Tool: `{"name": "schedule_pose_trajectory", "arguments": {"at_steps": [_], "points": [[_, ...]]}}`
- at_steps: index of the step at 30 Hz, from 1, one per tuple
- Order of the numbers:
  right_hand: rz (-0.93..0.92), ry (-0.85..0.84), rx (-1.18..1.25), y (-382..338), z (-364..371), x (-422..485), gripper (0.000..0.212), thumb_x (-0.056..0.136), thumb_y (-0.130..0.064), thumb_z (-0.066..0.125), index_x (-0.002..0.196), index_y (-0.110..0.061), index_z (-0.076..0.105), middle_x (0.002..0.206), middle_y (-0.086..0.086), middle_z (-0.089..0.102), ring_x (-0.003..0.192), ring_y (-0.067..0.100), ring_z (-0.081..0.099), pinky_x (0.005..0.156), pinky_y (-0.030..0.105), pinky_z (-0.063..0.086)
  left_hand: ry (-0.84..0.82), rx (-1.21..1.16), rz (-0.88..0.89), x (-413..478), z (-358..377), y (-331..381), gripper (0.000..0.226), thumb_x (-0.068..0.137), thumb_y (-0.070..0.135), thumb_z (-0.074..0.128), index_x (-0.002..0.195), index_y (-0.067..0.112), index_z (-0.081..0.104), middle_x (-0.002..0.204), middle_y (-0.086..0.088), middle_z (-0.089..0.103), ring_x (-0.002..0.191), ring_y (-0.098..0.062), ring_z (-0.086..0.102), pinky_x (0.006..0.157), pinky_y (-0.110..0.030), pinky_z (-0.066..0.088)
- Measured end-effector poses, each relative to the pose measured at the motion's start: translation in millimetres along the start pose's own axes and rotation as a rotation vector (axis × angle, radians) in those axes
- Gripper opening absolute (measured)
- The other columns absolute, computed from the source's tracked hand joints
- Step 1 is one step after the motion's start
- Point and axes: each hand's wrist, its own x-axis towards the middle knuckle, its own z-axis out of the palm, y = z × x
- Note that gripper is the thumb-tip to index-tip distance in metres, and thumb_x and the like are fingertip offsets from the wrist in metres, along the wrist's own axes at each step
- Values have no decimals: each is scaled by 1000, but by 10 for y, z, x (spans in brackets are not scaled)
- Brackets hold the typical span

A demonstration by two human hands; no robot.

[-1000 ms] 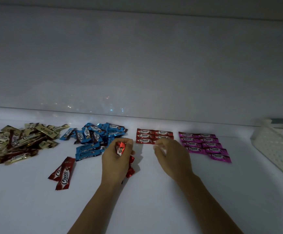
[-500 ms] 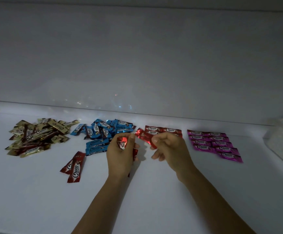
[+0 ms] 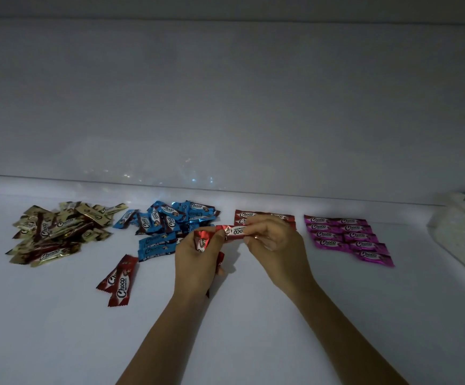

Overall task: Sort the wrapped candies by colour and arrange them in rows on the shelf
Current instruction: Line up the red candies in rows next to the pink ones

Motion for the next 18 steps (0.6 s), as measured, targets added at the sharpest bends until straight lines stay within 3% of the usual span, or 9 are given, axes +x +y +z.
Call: {"name": "schedule_pose_trajectory", "arguments": {"at_steps": [3, 7, 11, 14, 16, 18], "points": [[294, 29, 195, -53, -29, 32, 25, 83, -4, 68, 96, -25, 60, 96, -12, 66, 85, 6, 67, 70, 19, 53, -2, 3, 8, -1, 3, 1, 5, 92, 14, 61, 93, 13, 66, 55, 5, 57, 42, -1, 50, 40, -16, 42], [520, -47, 310, -63, -76, 66, 11, 92, -13, 57, 84, -18, 63, 80, -2, 72, 75, 11, 71, 62, 22, 53, -49, -8, 7, 9, -6, -13, 4, 91, 13, 62, 90, 12, 66, 60, -1, 62, 42, -3, 49, 39, -19, 42], [627, 160, 581, 12, -101, 105, 8, 93, -12, 55, 89, -11, 62, 85, 9, 70, 76, 19, 69, 67, 30, 53, -234, 126, 84, -52, 20, -35, 9, 91, 13, 63, 83, 11, 67, 73, -6, 72, 43, -8, 53, 39, -23, 44], [421, 196, 290, 126, -145, 115, 14, 95, -10, 50, 91, -15, 63, 84, 5, 63, 66, 2, 60, 60, 19, 48, -151, 118, 81, -41, 21, -36, 9, 92, 15, 61, 85, 13, 65, 66, -4, 68, 44, -6, 54, 39, -21, 44], [221, 26, -6, 131, -101, 74, 20, 92, -22, 46, 99, -18, 65, 92, -9, 63, 75, -8, 57, 67, 11, 44, -62, 82, 85, -3, 3, -46, 9, 93, 16, 60, 85, 15, 64, 62, -3, 65, 43, -5, 50, 40, -20, 43], [119, -183, -293, 183, -36, -7, 38, 88, -28, 41, 115, -15, 64, 105, -10, 63, 95, -3, 56, 81, 14, 44, -22, 71, 92, 12, -5, -56, 9, 93, 17, 59, 85, 16, 63, 63, -3, 63, 44, -4, 51, 41, -19, 44]]}}
